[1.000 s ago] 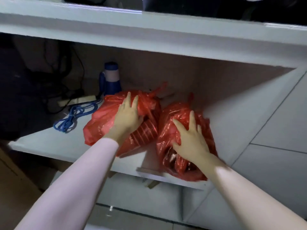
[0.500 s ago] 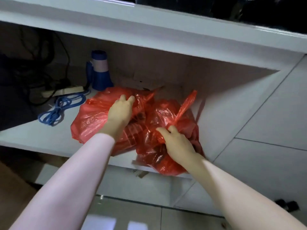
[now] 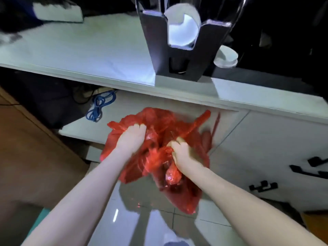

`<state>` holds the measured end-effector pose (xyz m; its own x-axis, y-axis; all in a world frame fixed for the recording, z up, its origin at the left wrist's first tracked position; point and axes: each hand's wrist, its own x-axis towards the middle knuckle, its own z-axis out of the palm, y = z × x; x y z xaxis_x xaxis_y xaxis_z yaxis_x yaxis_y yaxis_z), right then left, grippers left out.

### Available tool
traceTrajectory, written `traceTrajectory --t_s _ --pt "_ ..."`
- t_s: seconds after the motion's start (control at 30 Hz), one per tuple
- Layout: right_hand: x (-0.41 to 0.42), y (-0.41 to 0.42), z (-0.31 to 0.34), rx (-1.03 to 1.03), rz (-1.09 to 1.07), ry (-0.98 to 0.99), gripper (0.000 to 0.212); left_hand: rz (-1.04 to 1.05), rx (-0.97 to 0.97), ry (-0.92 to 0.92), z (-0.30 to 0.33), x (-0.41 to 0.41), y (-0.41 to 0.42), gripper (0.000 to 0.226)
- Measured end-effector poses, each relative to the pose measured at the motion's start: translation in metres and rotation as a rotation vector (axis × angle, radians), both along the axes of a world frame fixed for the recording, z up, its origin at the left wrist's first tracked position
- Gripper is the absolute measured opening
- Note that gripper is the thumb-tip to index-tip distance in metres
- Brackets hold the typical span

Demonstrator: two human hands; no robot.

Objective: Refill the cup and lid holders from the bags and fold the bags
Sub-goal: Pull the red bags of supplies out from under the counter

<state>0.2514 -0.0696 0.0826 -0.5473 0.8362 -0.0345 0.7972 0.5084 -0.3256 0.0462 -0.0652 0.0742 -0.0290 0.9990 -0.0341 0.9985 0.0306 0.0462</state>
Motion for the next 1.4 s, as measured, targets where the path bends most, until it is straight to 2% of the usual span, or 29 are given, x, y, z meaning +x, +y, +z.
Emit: traceTrajectory --t_s 0.1,0.17,0.23,0.33,0.4,0.53,0.7,0.93,1.03,1.2,1.4 --pt "0.019 -0.037 0.023 -0.064 0.025 -0.062 0.023 -0.013 -0.14 0.017 0.012 0.009 -0.056 0.019" --pt "0.04 -0.06 0.043 -0.093 0.012 -0.072 0.022 -0.044 -0.178 0.006 0.025 0.02 -0.092 0.017" --pt "0.056 -0.079 0.064 -0.121 0.035 -0.061 0.021 -0.106 -0.193 0.072 0.053 0.036 -0.118 0.011" --pt "0.081 -0.101 0.093 -0.128 0.035 -0.005 0.021 -0.241 -0.042 0.184 0.089 0.055 -0.146 0.011" --pt "0.1 -0.114 0.111 -0.087 0.001 0.065 0.02 -0.296 -0.005 0.242 0.108 0.072 -0.161 0.023" --pt "0.151 -0.127 0.138 -0.017 -0.091 0.138 0.017 -0.437 0.07 0.186 0.143 0.123 -0.175 0.033" --pt "0.231 -0.14 0.168 0.022 -0.169 0.262 0.023 -0.55 0.2 0.126 0.192 0.189 -0.176 0.035" --pt "0.392 -0.158 0.228 0.077 -0.34 0.364 0.033 -0.713 0.386 0.041 0.248 0.325 -0.163 0.023" --pt "0.472 -0.173 0.254 0.155 -0.43 0.401 0.034 -0.769 0.433 0.03 0.259 0.387 -0.16 0.021" --pt "0.591 -0.2 0.297 0.345 -0.597 0.395 0.033 -0.738 0.517 -0.062 0.28 0.496 -0.15 0.027" --pt "0.688 -0.222 0.351 0.606 -0.685 0.317 0.032 -0.868 0.674 -0.162 0.328 0.623 -0.125 0.021"
